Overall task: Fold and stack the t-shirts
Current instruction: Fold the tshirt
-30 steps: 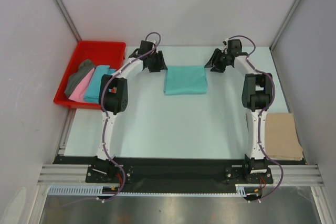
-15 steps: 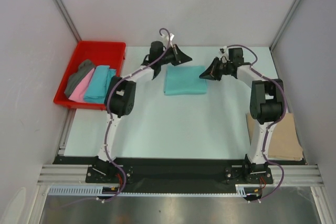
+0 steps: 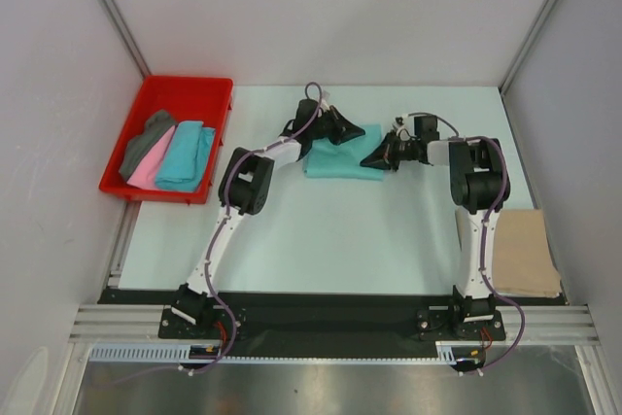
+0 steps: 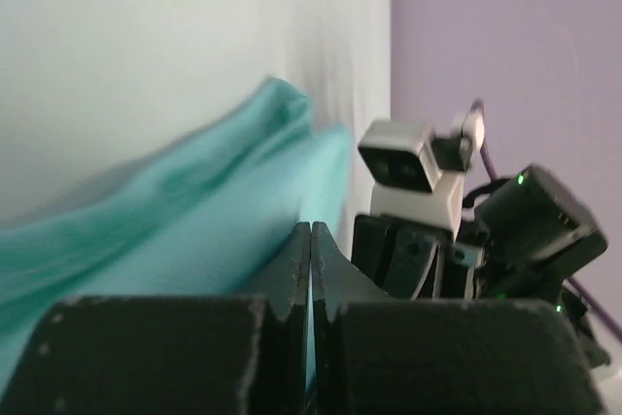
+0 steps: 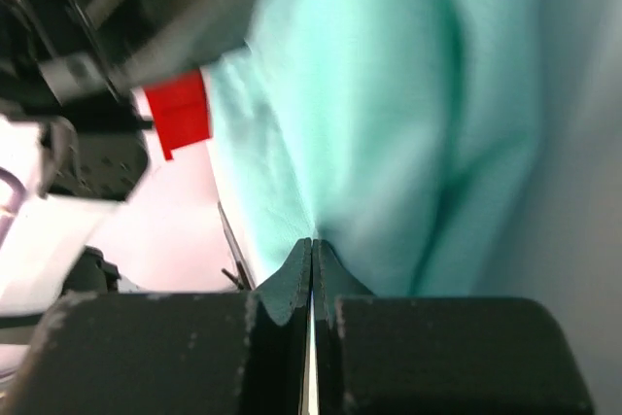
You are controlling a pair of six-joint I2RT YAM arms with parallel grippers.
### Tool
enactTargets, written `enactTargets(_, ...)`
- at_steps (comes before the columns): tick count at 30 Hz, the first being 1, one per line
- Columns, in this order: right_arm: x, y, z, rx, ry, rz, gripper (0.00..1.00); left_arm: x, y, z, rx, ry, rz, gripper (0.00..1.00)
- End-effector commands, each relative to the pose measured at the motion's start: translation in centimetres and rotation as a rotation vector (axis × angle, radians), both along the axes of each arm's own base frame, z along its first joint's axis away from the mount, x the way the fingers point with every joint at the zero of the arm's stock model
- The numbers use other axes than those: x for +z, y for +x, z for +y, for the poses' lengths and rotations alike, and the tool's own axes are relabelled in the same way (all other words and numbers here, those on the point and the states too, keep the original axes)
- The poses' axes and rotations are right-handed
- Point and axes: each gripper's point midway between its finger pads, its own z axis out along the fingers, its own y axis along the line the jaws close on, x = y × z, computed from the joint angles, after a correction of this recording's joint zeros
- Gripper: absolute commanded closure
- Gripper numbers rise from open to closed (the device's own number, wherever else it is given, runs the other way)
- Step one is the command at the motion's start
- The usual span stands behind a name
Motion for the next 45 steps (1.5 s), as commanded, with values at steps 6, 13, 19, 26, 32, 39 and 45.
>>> enactTargets(6,-1.2,-4.2,-3.3,0.012,-0.140,0.060,1.00,-2.5,0.8,1.9,0.050,0.061,0.117,1.00)
enactTargets(13,6.4,-0.8,-2.5,0.037,-0.124,-0.081,1.00,-2.3,0.4,1.9,0.028,0.058,0.116,1.00)
enactTargets(19,7.4,0.0,2.5,0.133,-0.051,-0.073,1.00,4.7,1.4,3.2,0.035,0.116,-0.062,1.00)
enactTargets(26,3.6,-2.0,6.2,0.198,0.007,-0.023,1.00,4.4,3.2,5.6,0.042,0.130,-0.056,1.00)
enactTargets(32,-0.9,-3.4,4.5,0.157,-0.029,0.043,1.00,-1.0,1.7,5.2,0.031,0.128,0.022,1.00)
enactTargets(39,1.7,-1.9,2.2,0.114,-0.087,-0.021,1.00,-1.4,2.0,6.3,0.024,0.161,0.020,1.00)
enactTargets(45,6.8,-1.4,7.3,0.192,-0.034,-0.110,1.00,2.0,2.9,8.2,0.057,0.206,-0.046,1.00)
